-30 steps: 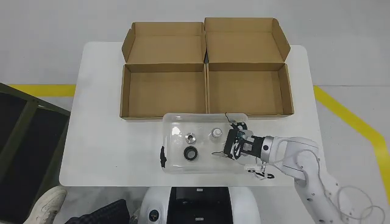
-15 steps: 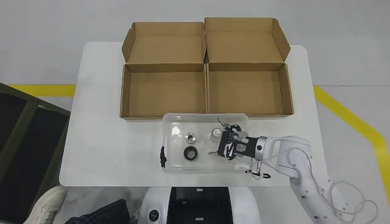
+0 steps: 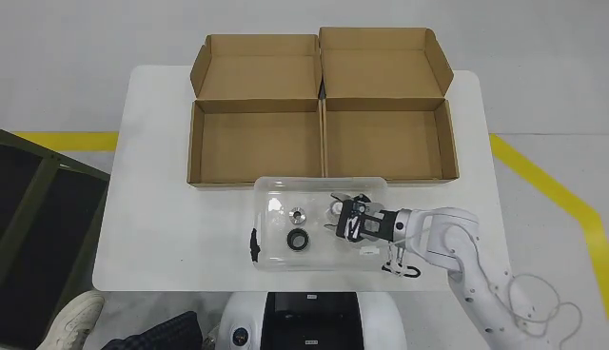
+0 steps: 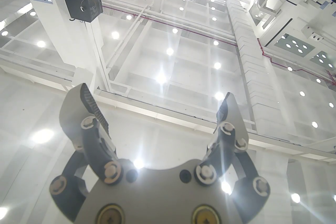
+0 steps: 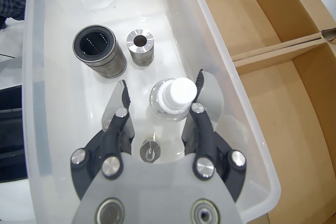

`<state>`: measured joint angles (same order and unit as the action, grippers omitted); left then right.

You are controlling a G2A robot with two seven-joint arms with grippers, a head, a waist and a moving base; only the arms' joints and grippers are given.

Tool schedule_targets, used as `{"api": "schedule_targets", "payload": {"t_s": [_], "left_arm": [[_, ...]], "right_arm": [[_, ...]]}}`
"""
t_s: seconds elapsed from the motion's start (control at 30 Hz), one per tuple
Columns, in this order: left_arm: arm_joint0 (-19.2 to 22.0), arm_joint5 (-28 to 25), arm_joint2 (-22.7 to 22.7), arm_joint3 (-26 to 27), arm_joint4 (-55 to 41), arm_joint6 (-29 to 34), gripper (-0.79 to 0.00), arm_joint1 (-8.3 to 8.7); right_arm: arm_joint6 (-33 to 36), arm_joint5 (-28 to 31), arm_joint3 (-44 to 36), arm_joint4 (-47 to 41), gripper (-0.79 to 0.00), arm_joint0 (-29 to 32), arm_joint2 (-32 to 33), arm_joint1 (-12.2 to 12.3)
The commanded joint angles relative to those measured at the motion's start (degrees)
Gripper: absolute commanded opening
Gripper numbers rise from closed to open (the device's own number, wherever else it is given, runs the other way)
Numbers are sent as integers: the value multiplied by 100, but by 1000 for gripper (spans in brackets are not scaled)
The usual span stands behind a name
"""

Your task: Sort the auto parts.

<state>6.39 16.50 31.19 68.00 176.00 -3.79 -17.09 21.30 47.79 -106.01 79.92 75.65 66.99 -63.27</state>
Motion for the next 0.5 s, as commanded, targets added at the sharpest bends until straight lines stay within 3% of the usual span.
{"api": "schedule_targets", "payload": {"t_s": [0.0, 0.1, 0.23, 0.27, 0.47], "left_arm": [[0, 0, 0, 0, 0, 0, 0, 0], [0, 0, 0, 0, 0, 0, 0, 0], [0, 0, 0, 0, 0, 0, 0, 0], [0, 0, 0, 0, 0, 0, 0, 0], [0, 0, 0, 0, 0, 0, 0, 0]], "right_arm": [[5, -8, 34, -11, -443, -25, -25, 2], [26, -19, 64, -21, -493, -54, -54, 6], [40, -5, 65, -30, -699, -81, -77, 17], [35, 4, 56, -30, -785, -83, -77, 20], [-80, 139, -146, -52, -785, -39, -16, 59]]}}
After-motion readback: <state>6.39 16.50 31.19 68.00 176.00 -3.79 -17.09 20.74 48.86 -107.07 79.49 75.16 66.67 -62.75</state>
